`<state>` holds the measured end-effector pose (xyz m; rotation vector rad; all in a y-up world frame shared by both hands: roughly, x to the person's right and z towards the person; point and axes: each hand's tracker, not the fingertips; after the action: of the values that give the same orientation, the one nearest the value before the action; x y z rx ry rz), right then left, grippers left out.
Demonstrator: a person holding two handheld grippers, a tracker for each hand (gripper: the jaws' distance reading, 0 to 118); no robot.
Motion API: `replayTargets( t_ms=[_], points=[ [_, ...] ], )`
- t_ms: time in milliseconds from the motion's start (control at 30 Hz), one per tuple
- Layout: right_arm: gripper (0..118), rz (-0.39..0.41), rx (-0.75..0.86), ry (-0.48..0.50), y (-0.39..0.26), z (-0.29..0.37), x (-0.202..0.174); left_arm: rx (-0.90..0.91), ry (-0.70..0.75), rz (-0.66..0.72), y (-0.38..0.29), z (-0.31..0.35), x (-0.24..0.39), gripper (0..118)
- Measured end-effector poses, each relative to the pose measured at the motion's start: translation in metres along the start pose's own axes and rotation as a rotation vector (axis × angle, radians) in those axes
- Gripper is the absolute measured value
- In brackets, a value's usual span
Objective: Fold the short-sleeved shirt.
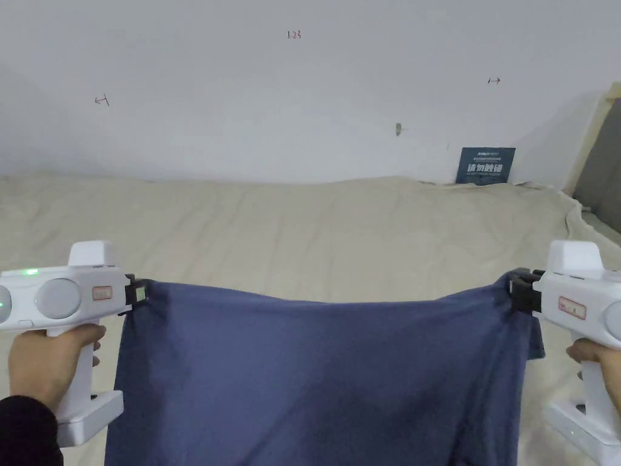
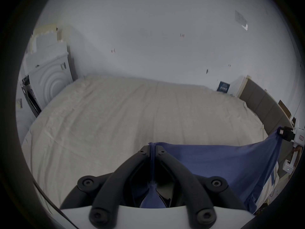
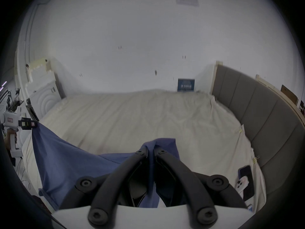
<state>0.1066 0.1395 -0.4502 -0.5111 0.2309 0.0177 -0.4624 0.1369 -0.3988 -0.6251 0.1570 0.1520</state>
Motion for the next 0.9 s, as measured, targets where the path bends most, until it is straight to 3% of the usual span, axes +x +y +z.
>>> replayTargets(
  t_ms=[167, 367, 767, 900],
  points=[
    [3, -0.023, 0.151, 0.029, 0.042, 0.059, -0.003, 0.110, -0.004, -0.007, 0.045, 0.055, 0.001, 2],
    [3, 0.008, 0.298, 0.011, 0.103, 0.097, -0.008, 0.229, -0.014, 0.002, 0.105, 0.102, 0.002, 2],
    [3, 0.014, 0.479, -0.030, 0.229, 0.088, -0.002, 0.423, 0.017, -0.038, 0.234, 0.109, 0.024, 2],
    [3, -0.035, 0.520, -0.013, 0.263, 0.082, 0.004, 0.465, 0.014, -0.029, 0.264, 0.108, 0.035, 2]
  ],
)
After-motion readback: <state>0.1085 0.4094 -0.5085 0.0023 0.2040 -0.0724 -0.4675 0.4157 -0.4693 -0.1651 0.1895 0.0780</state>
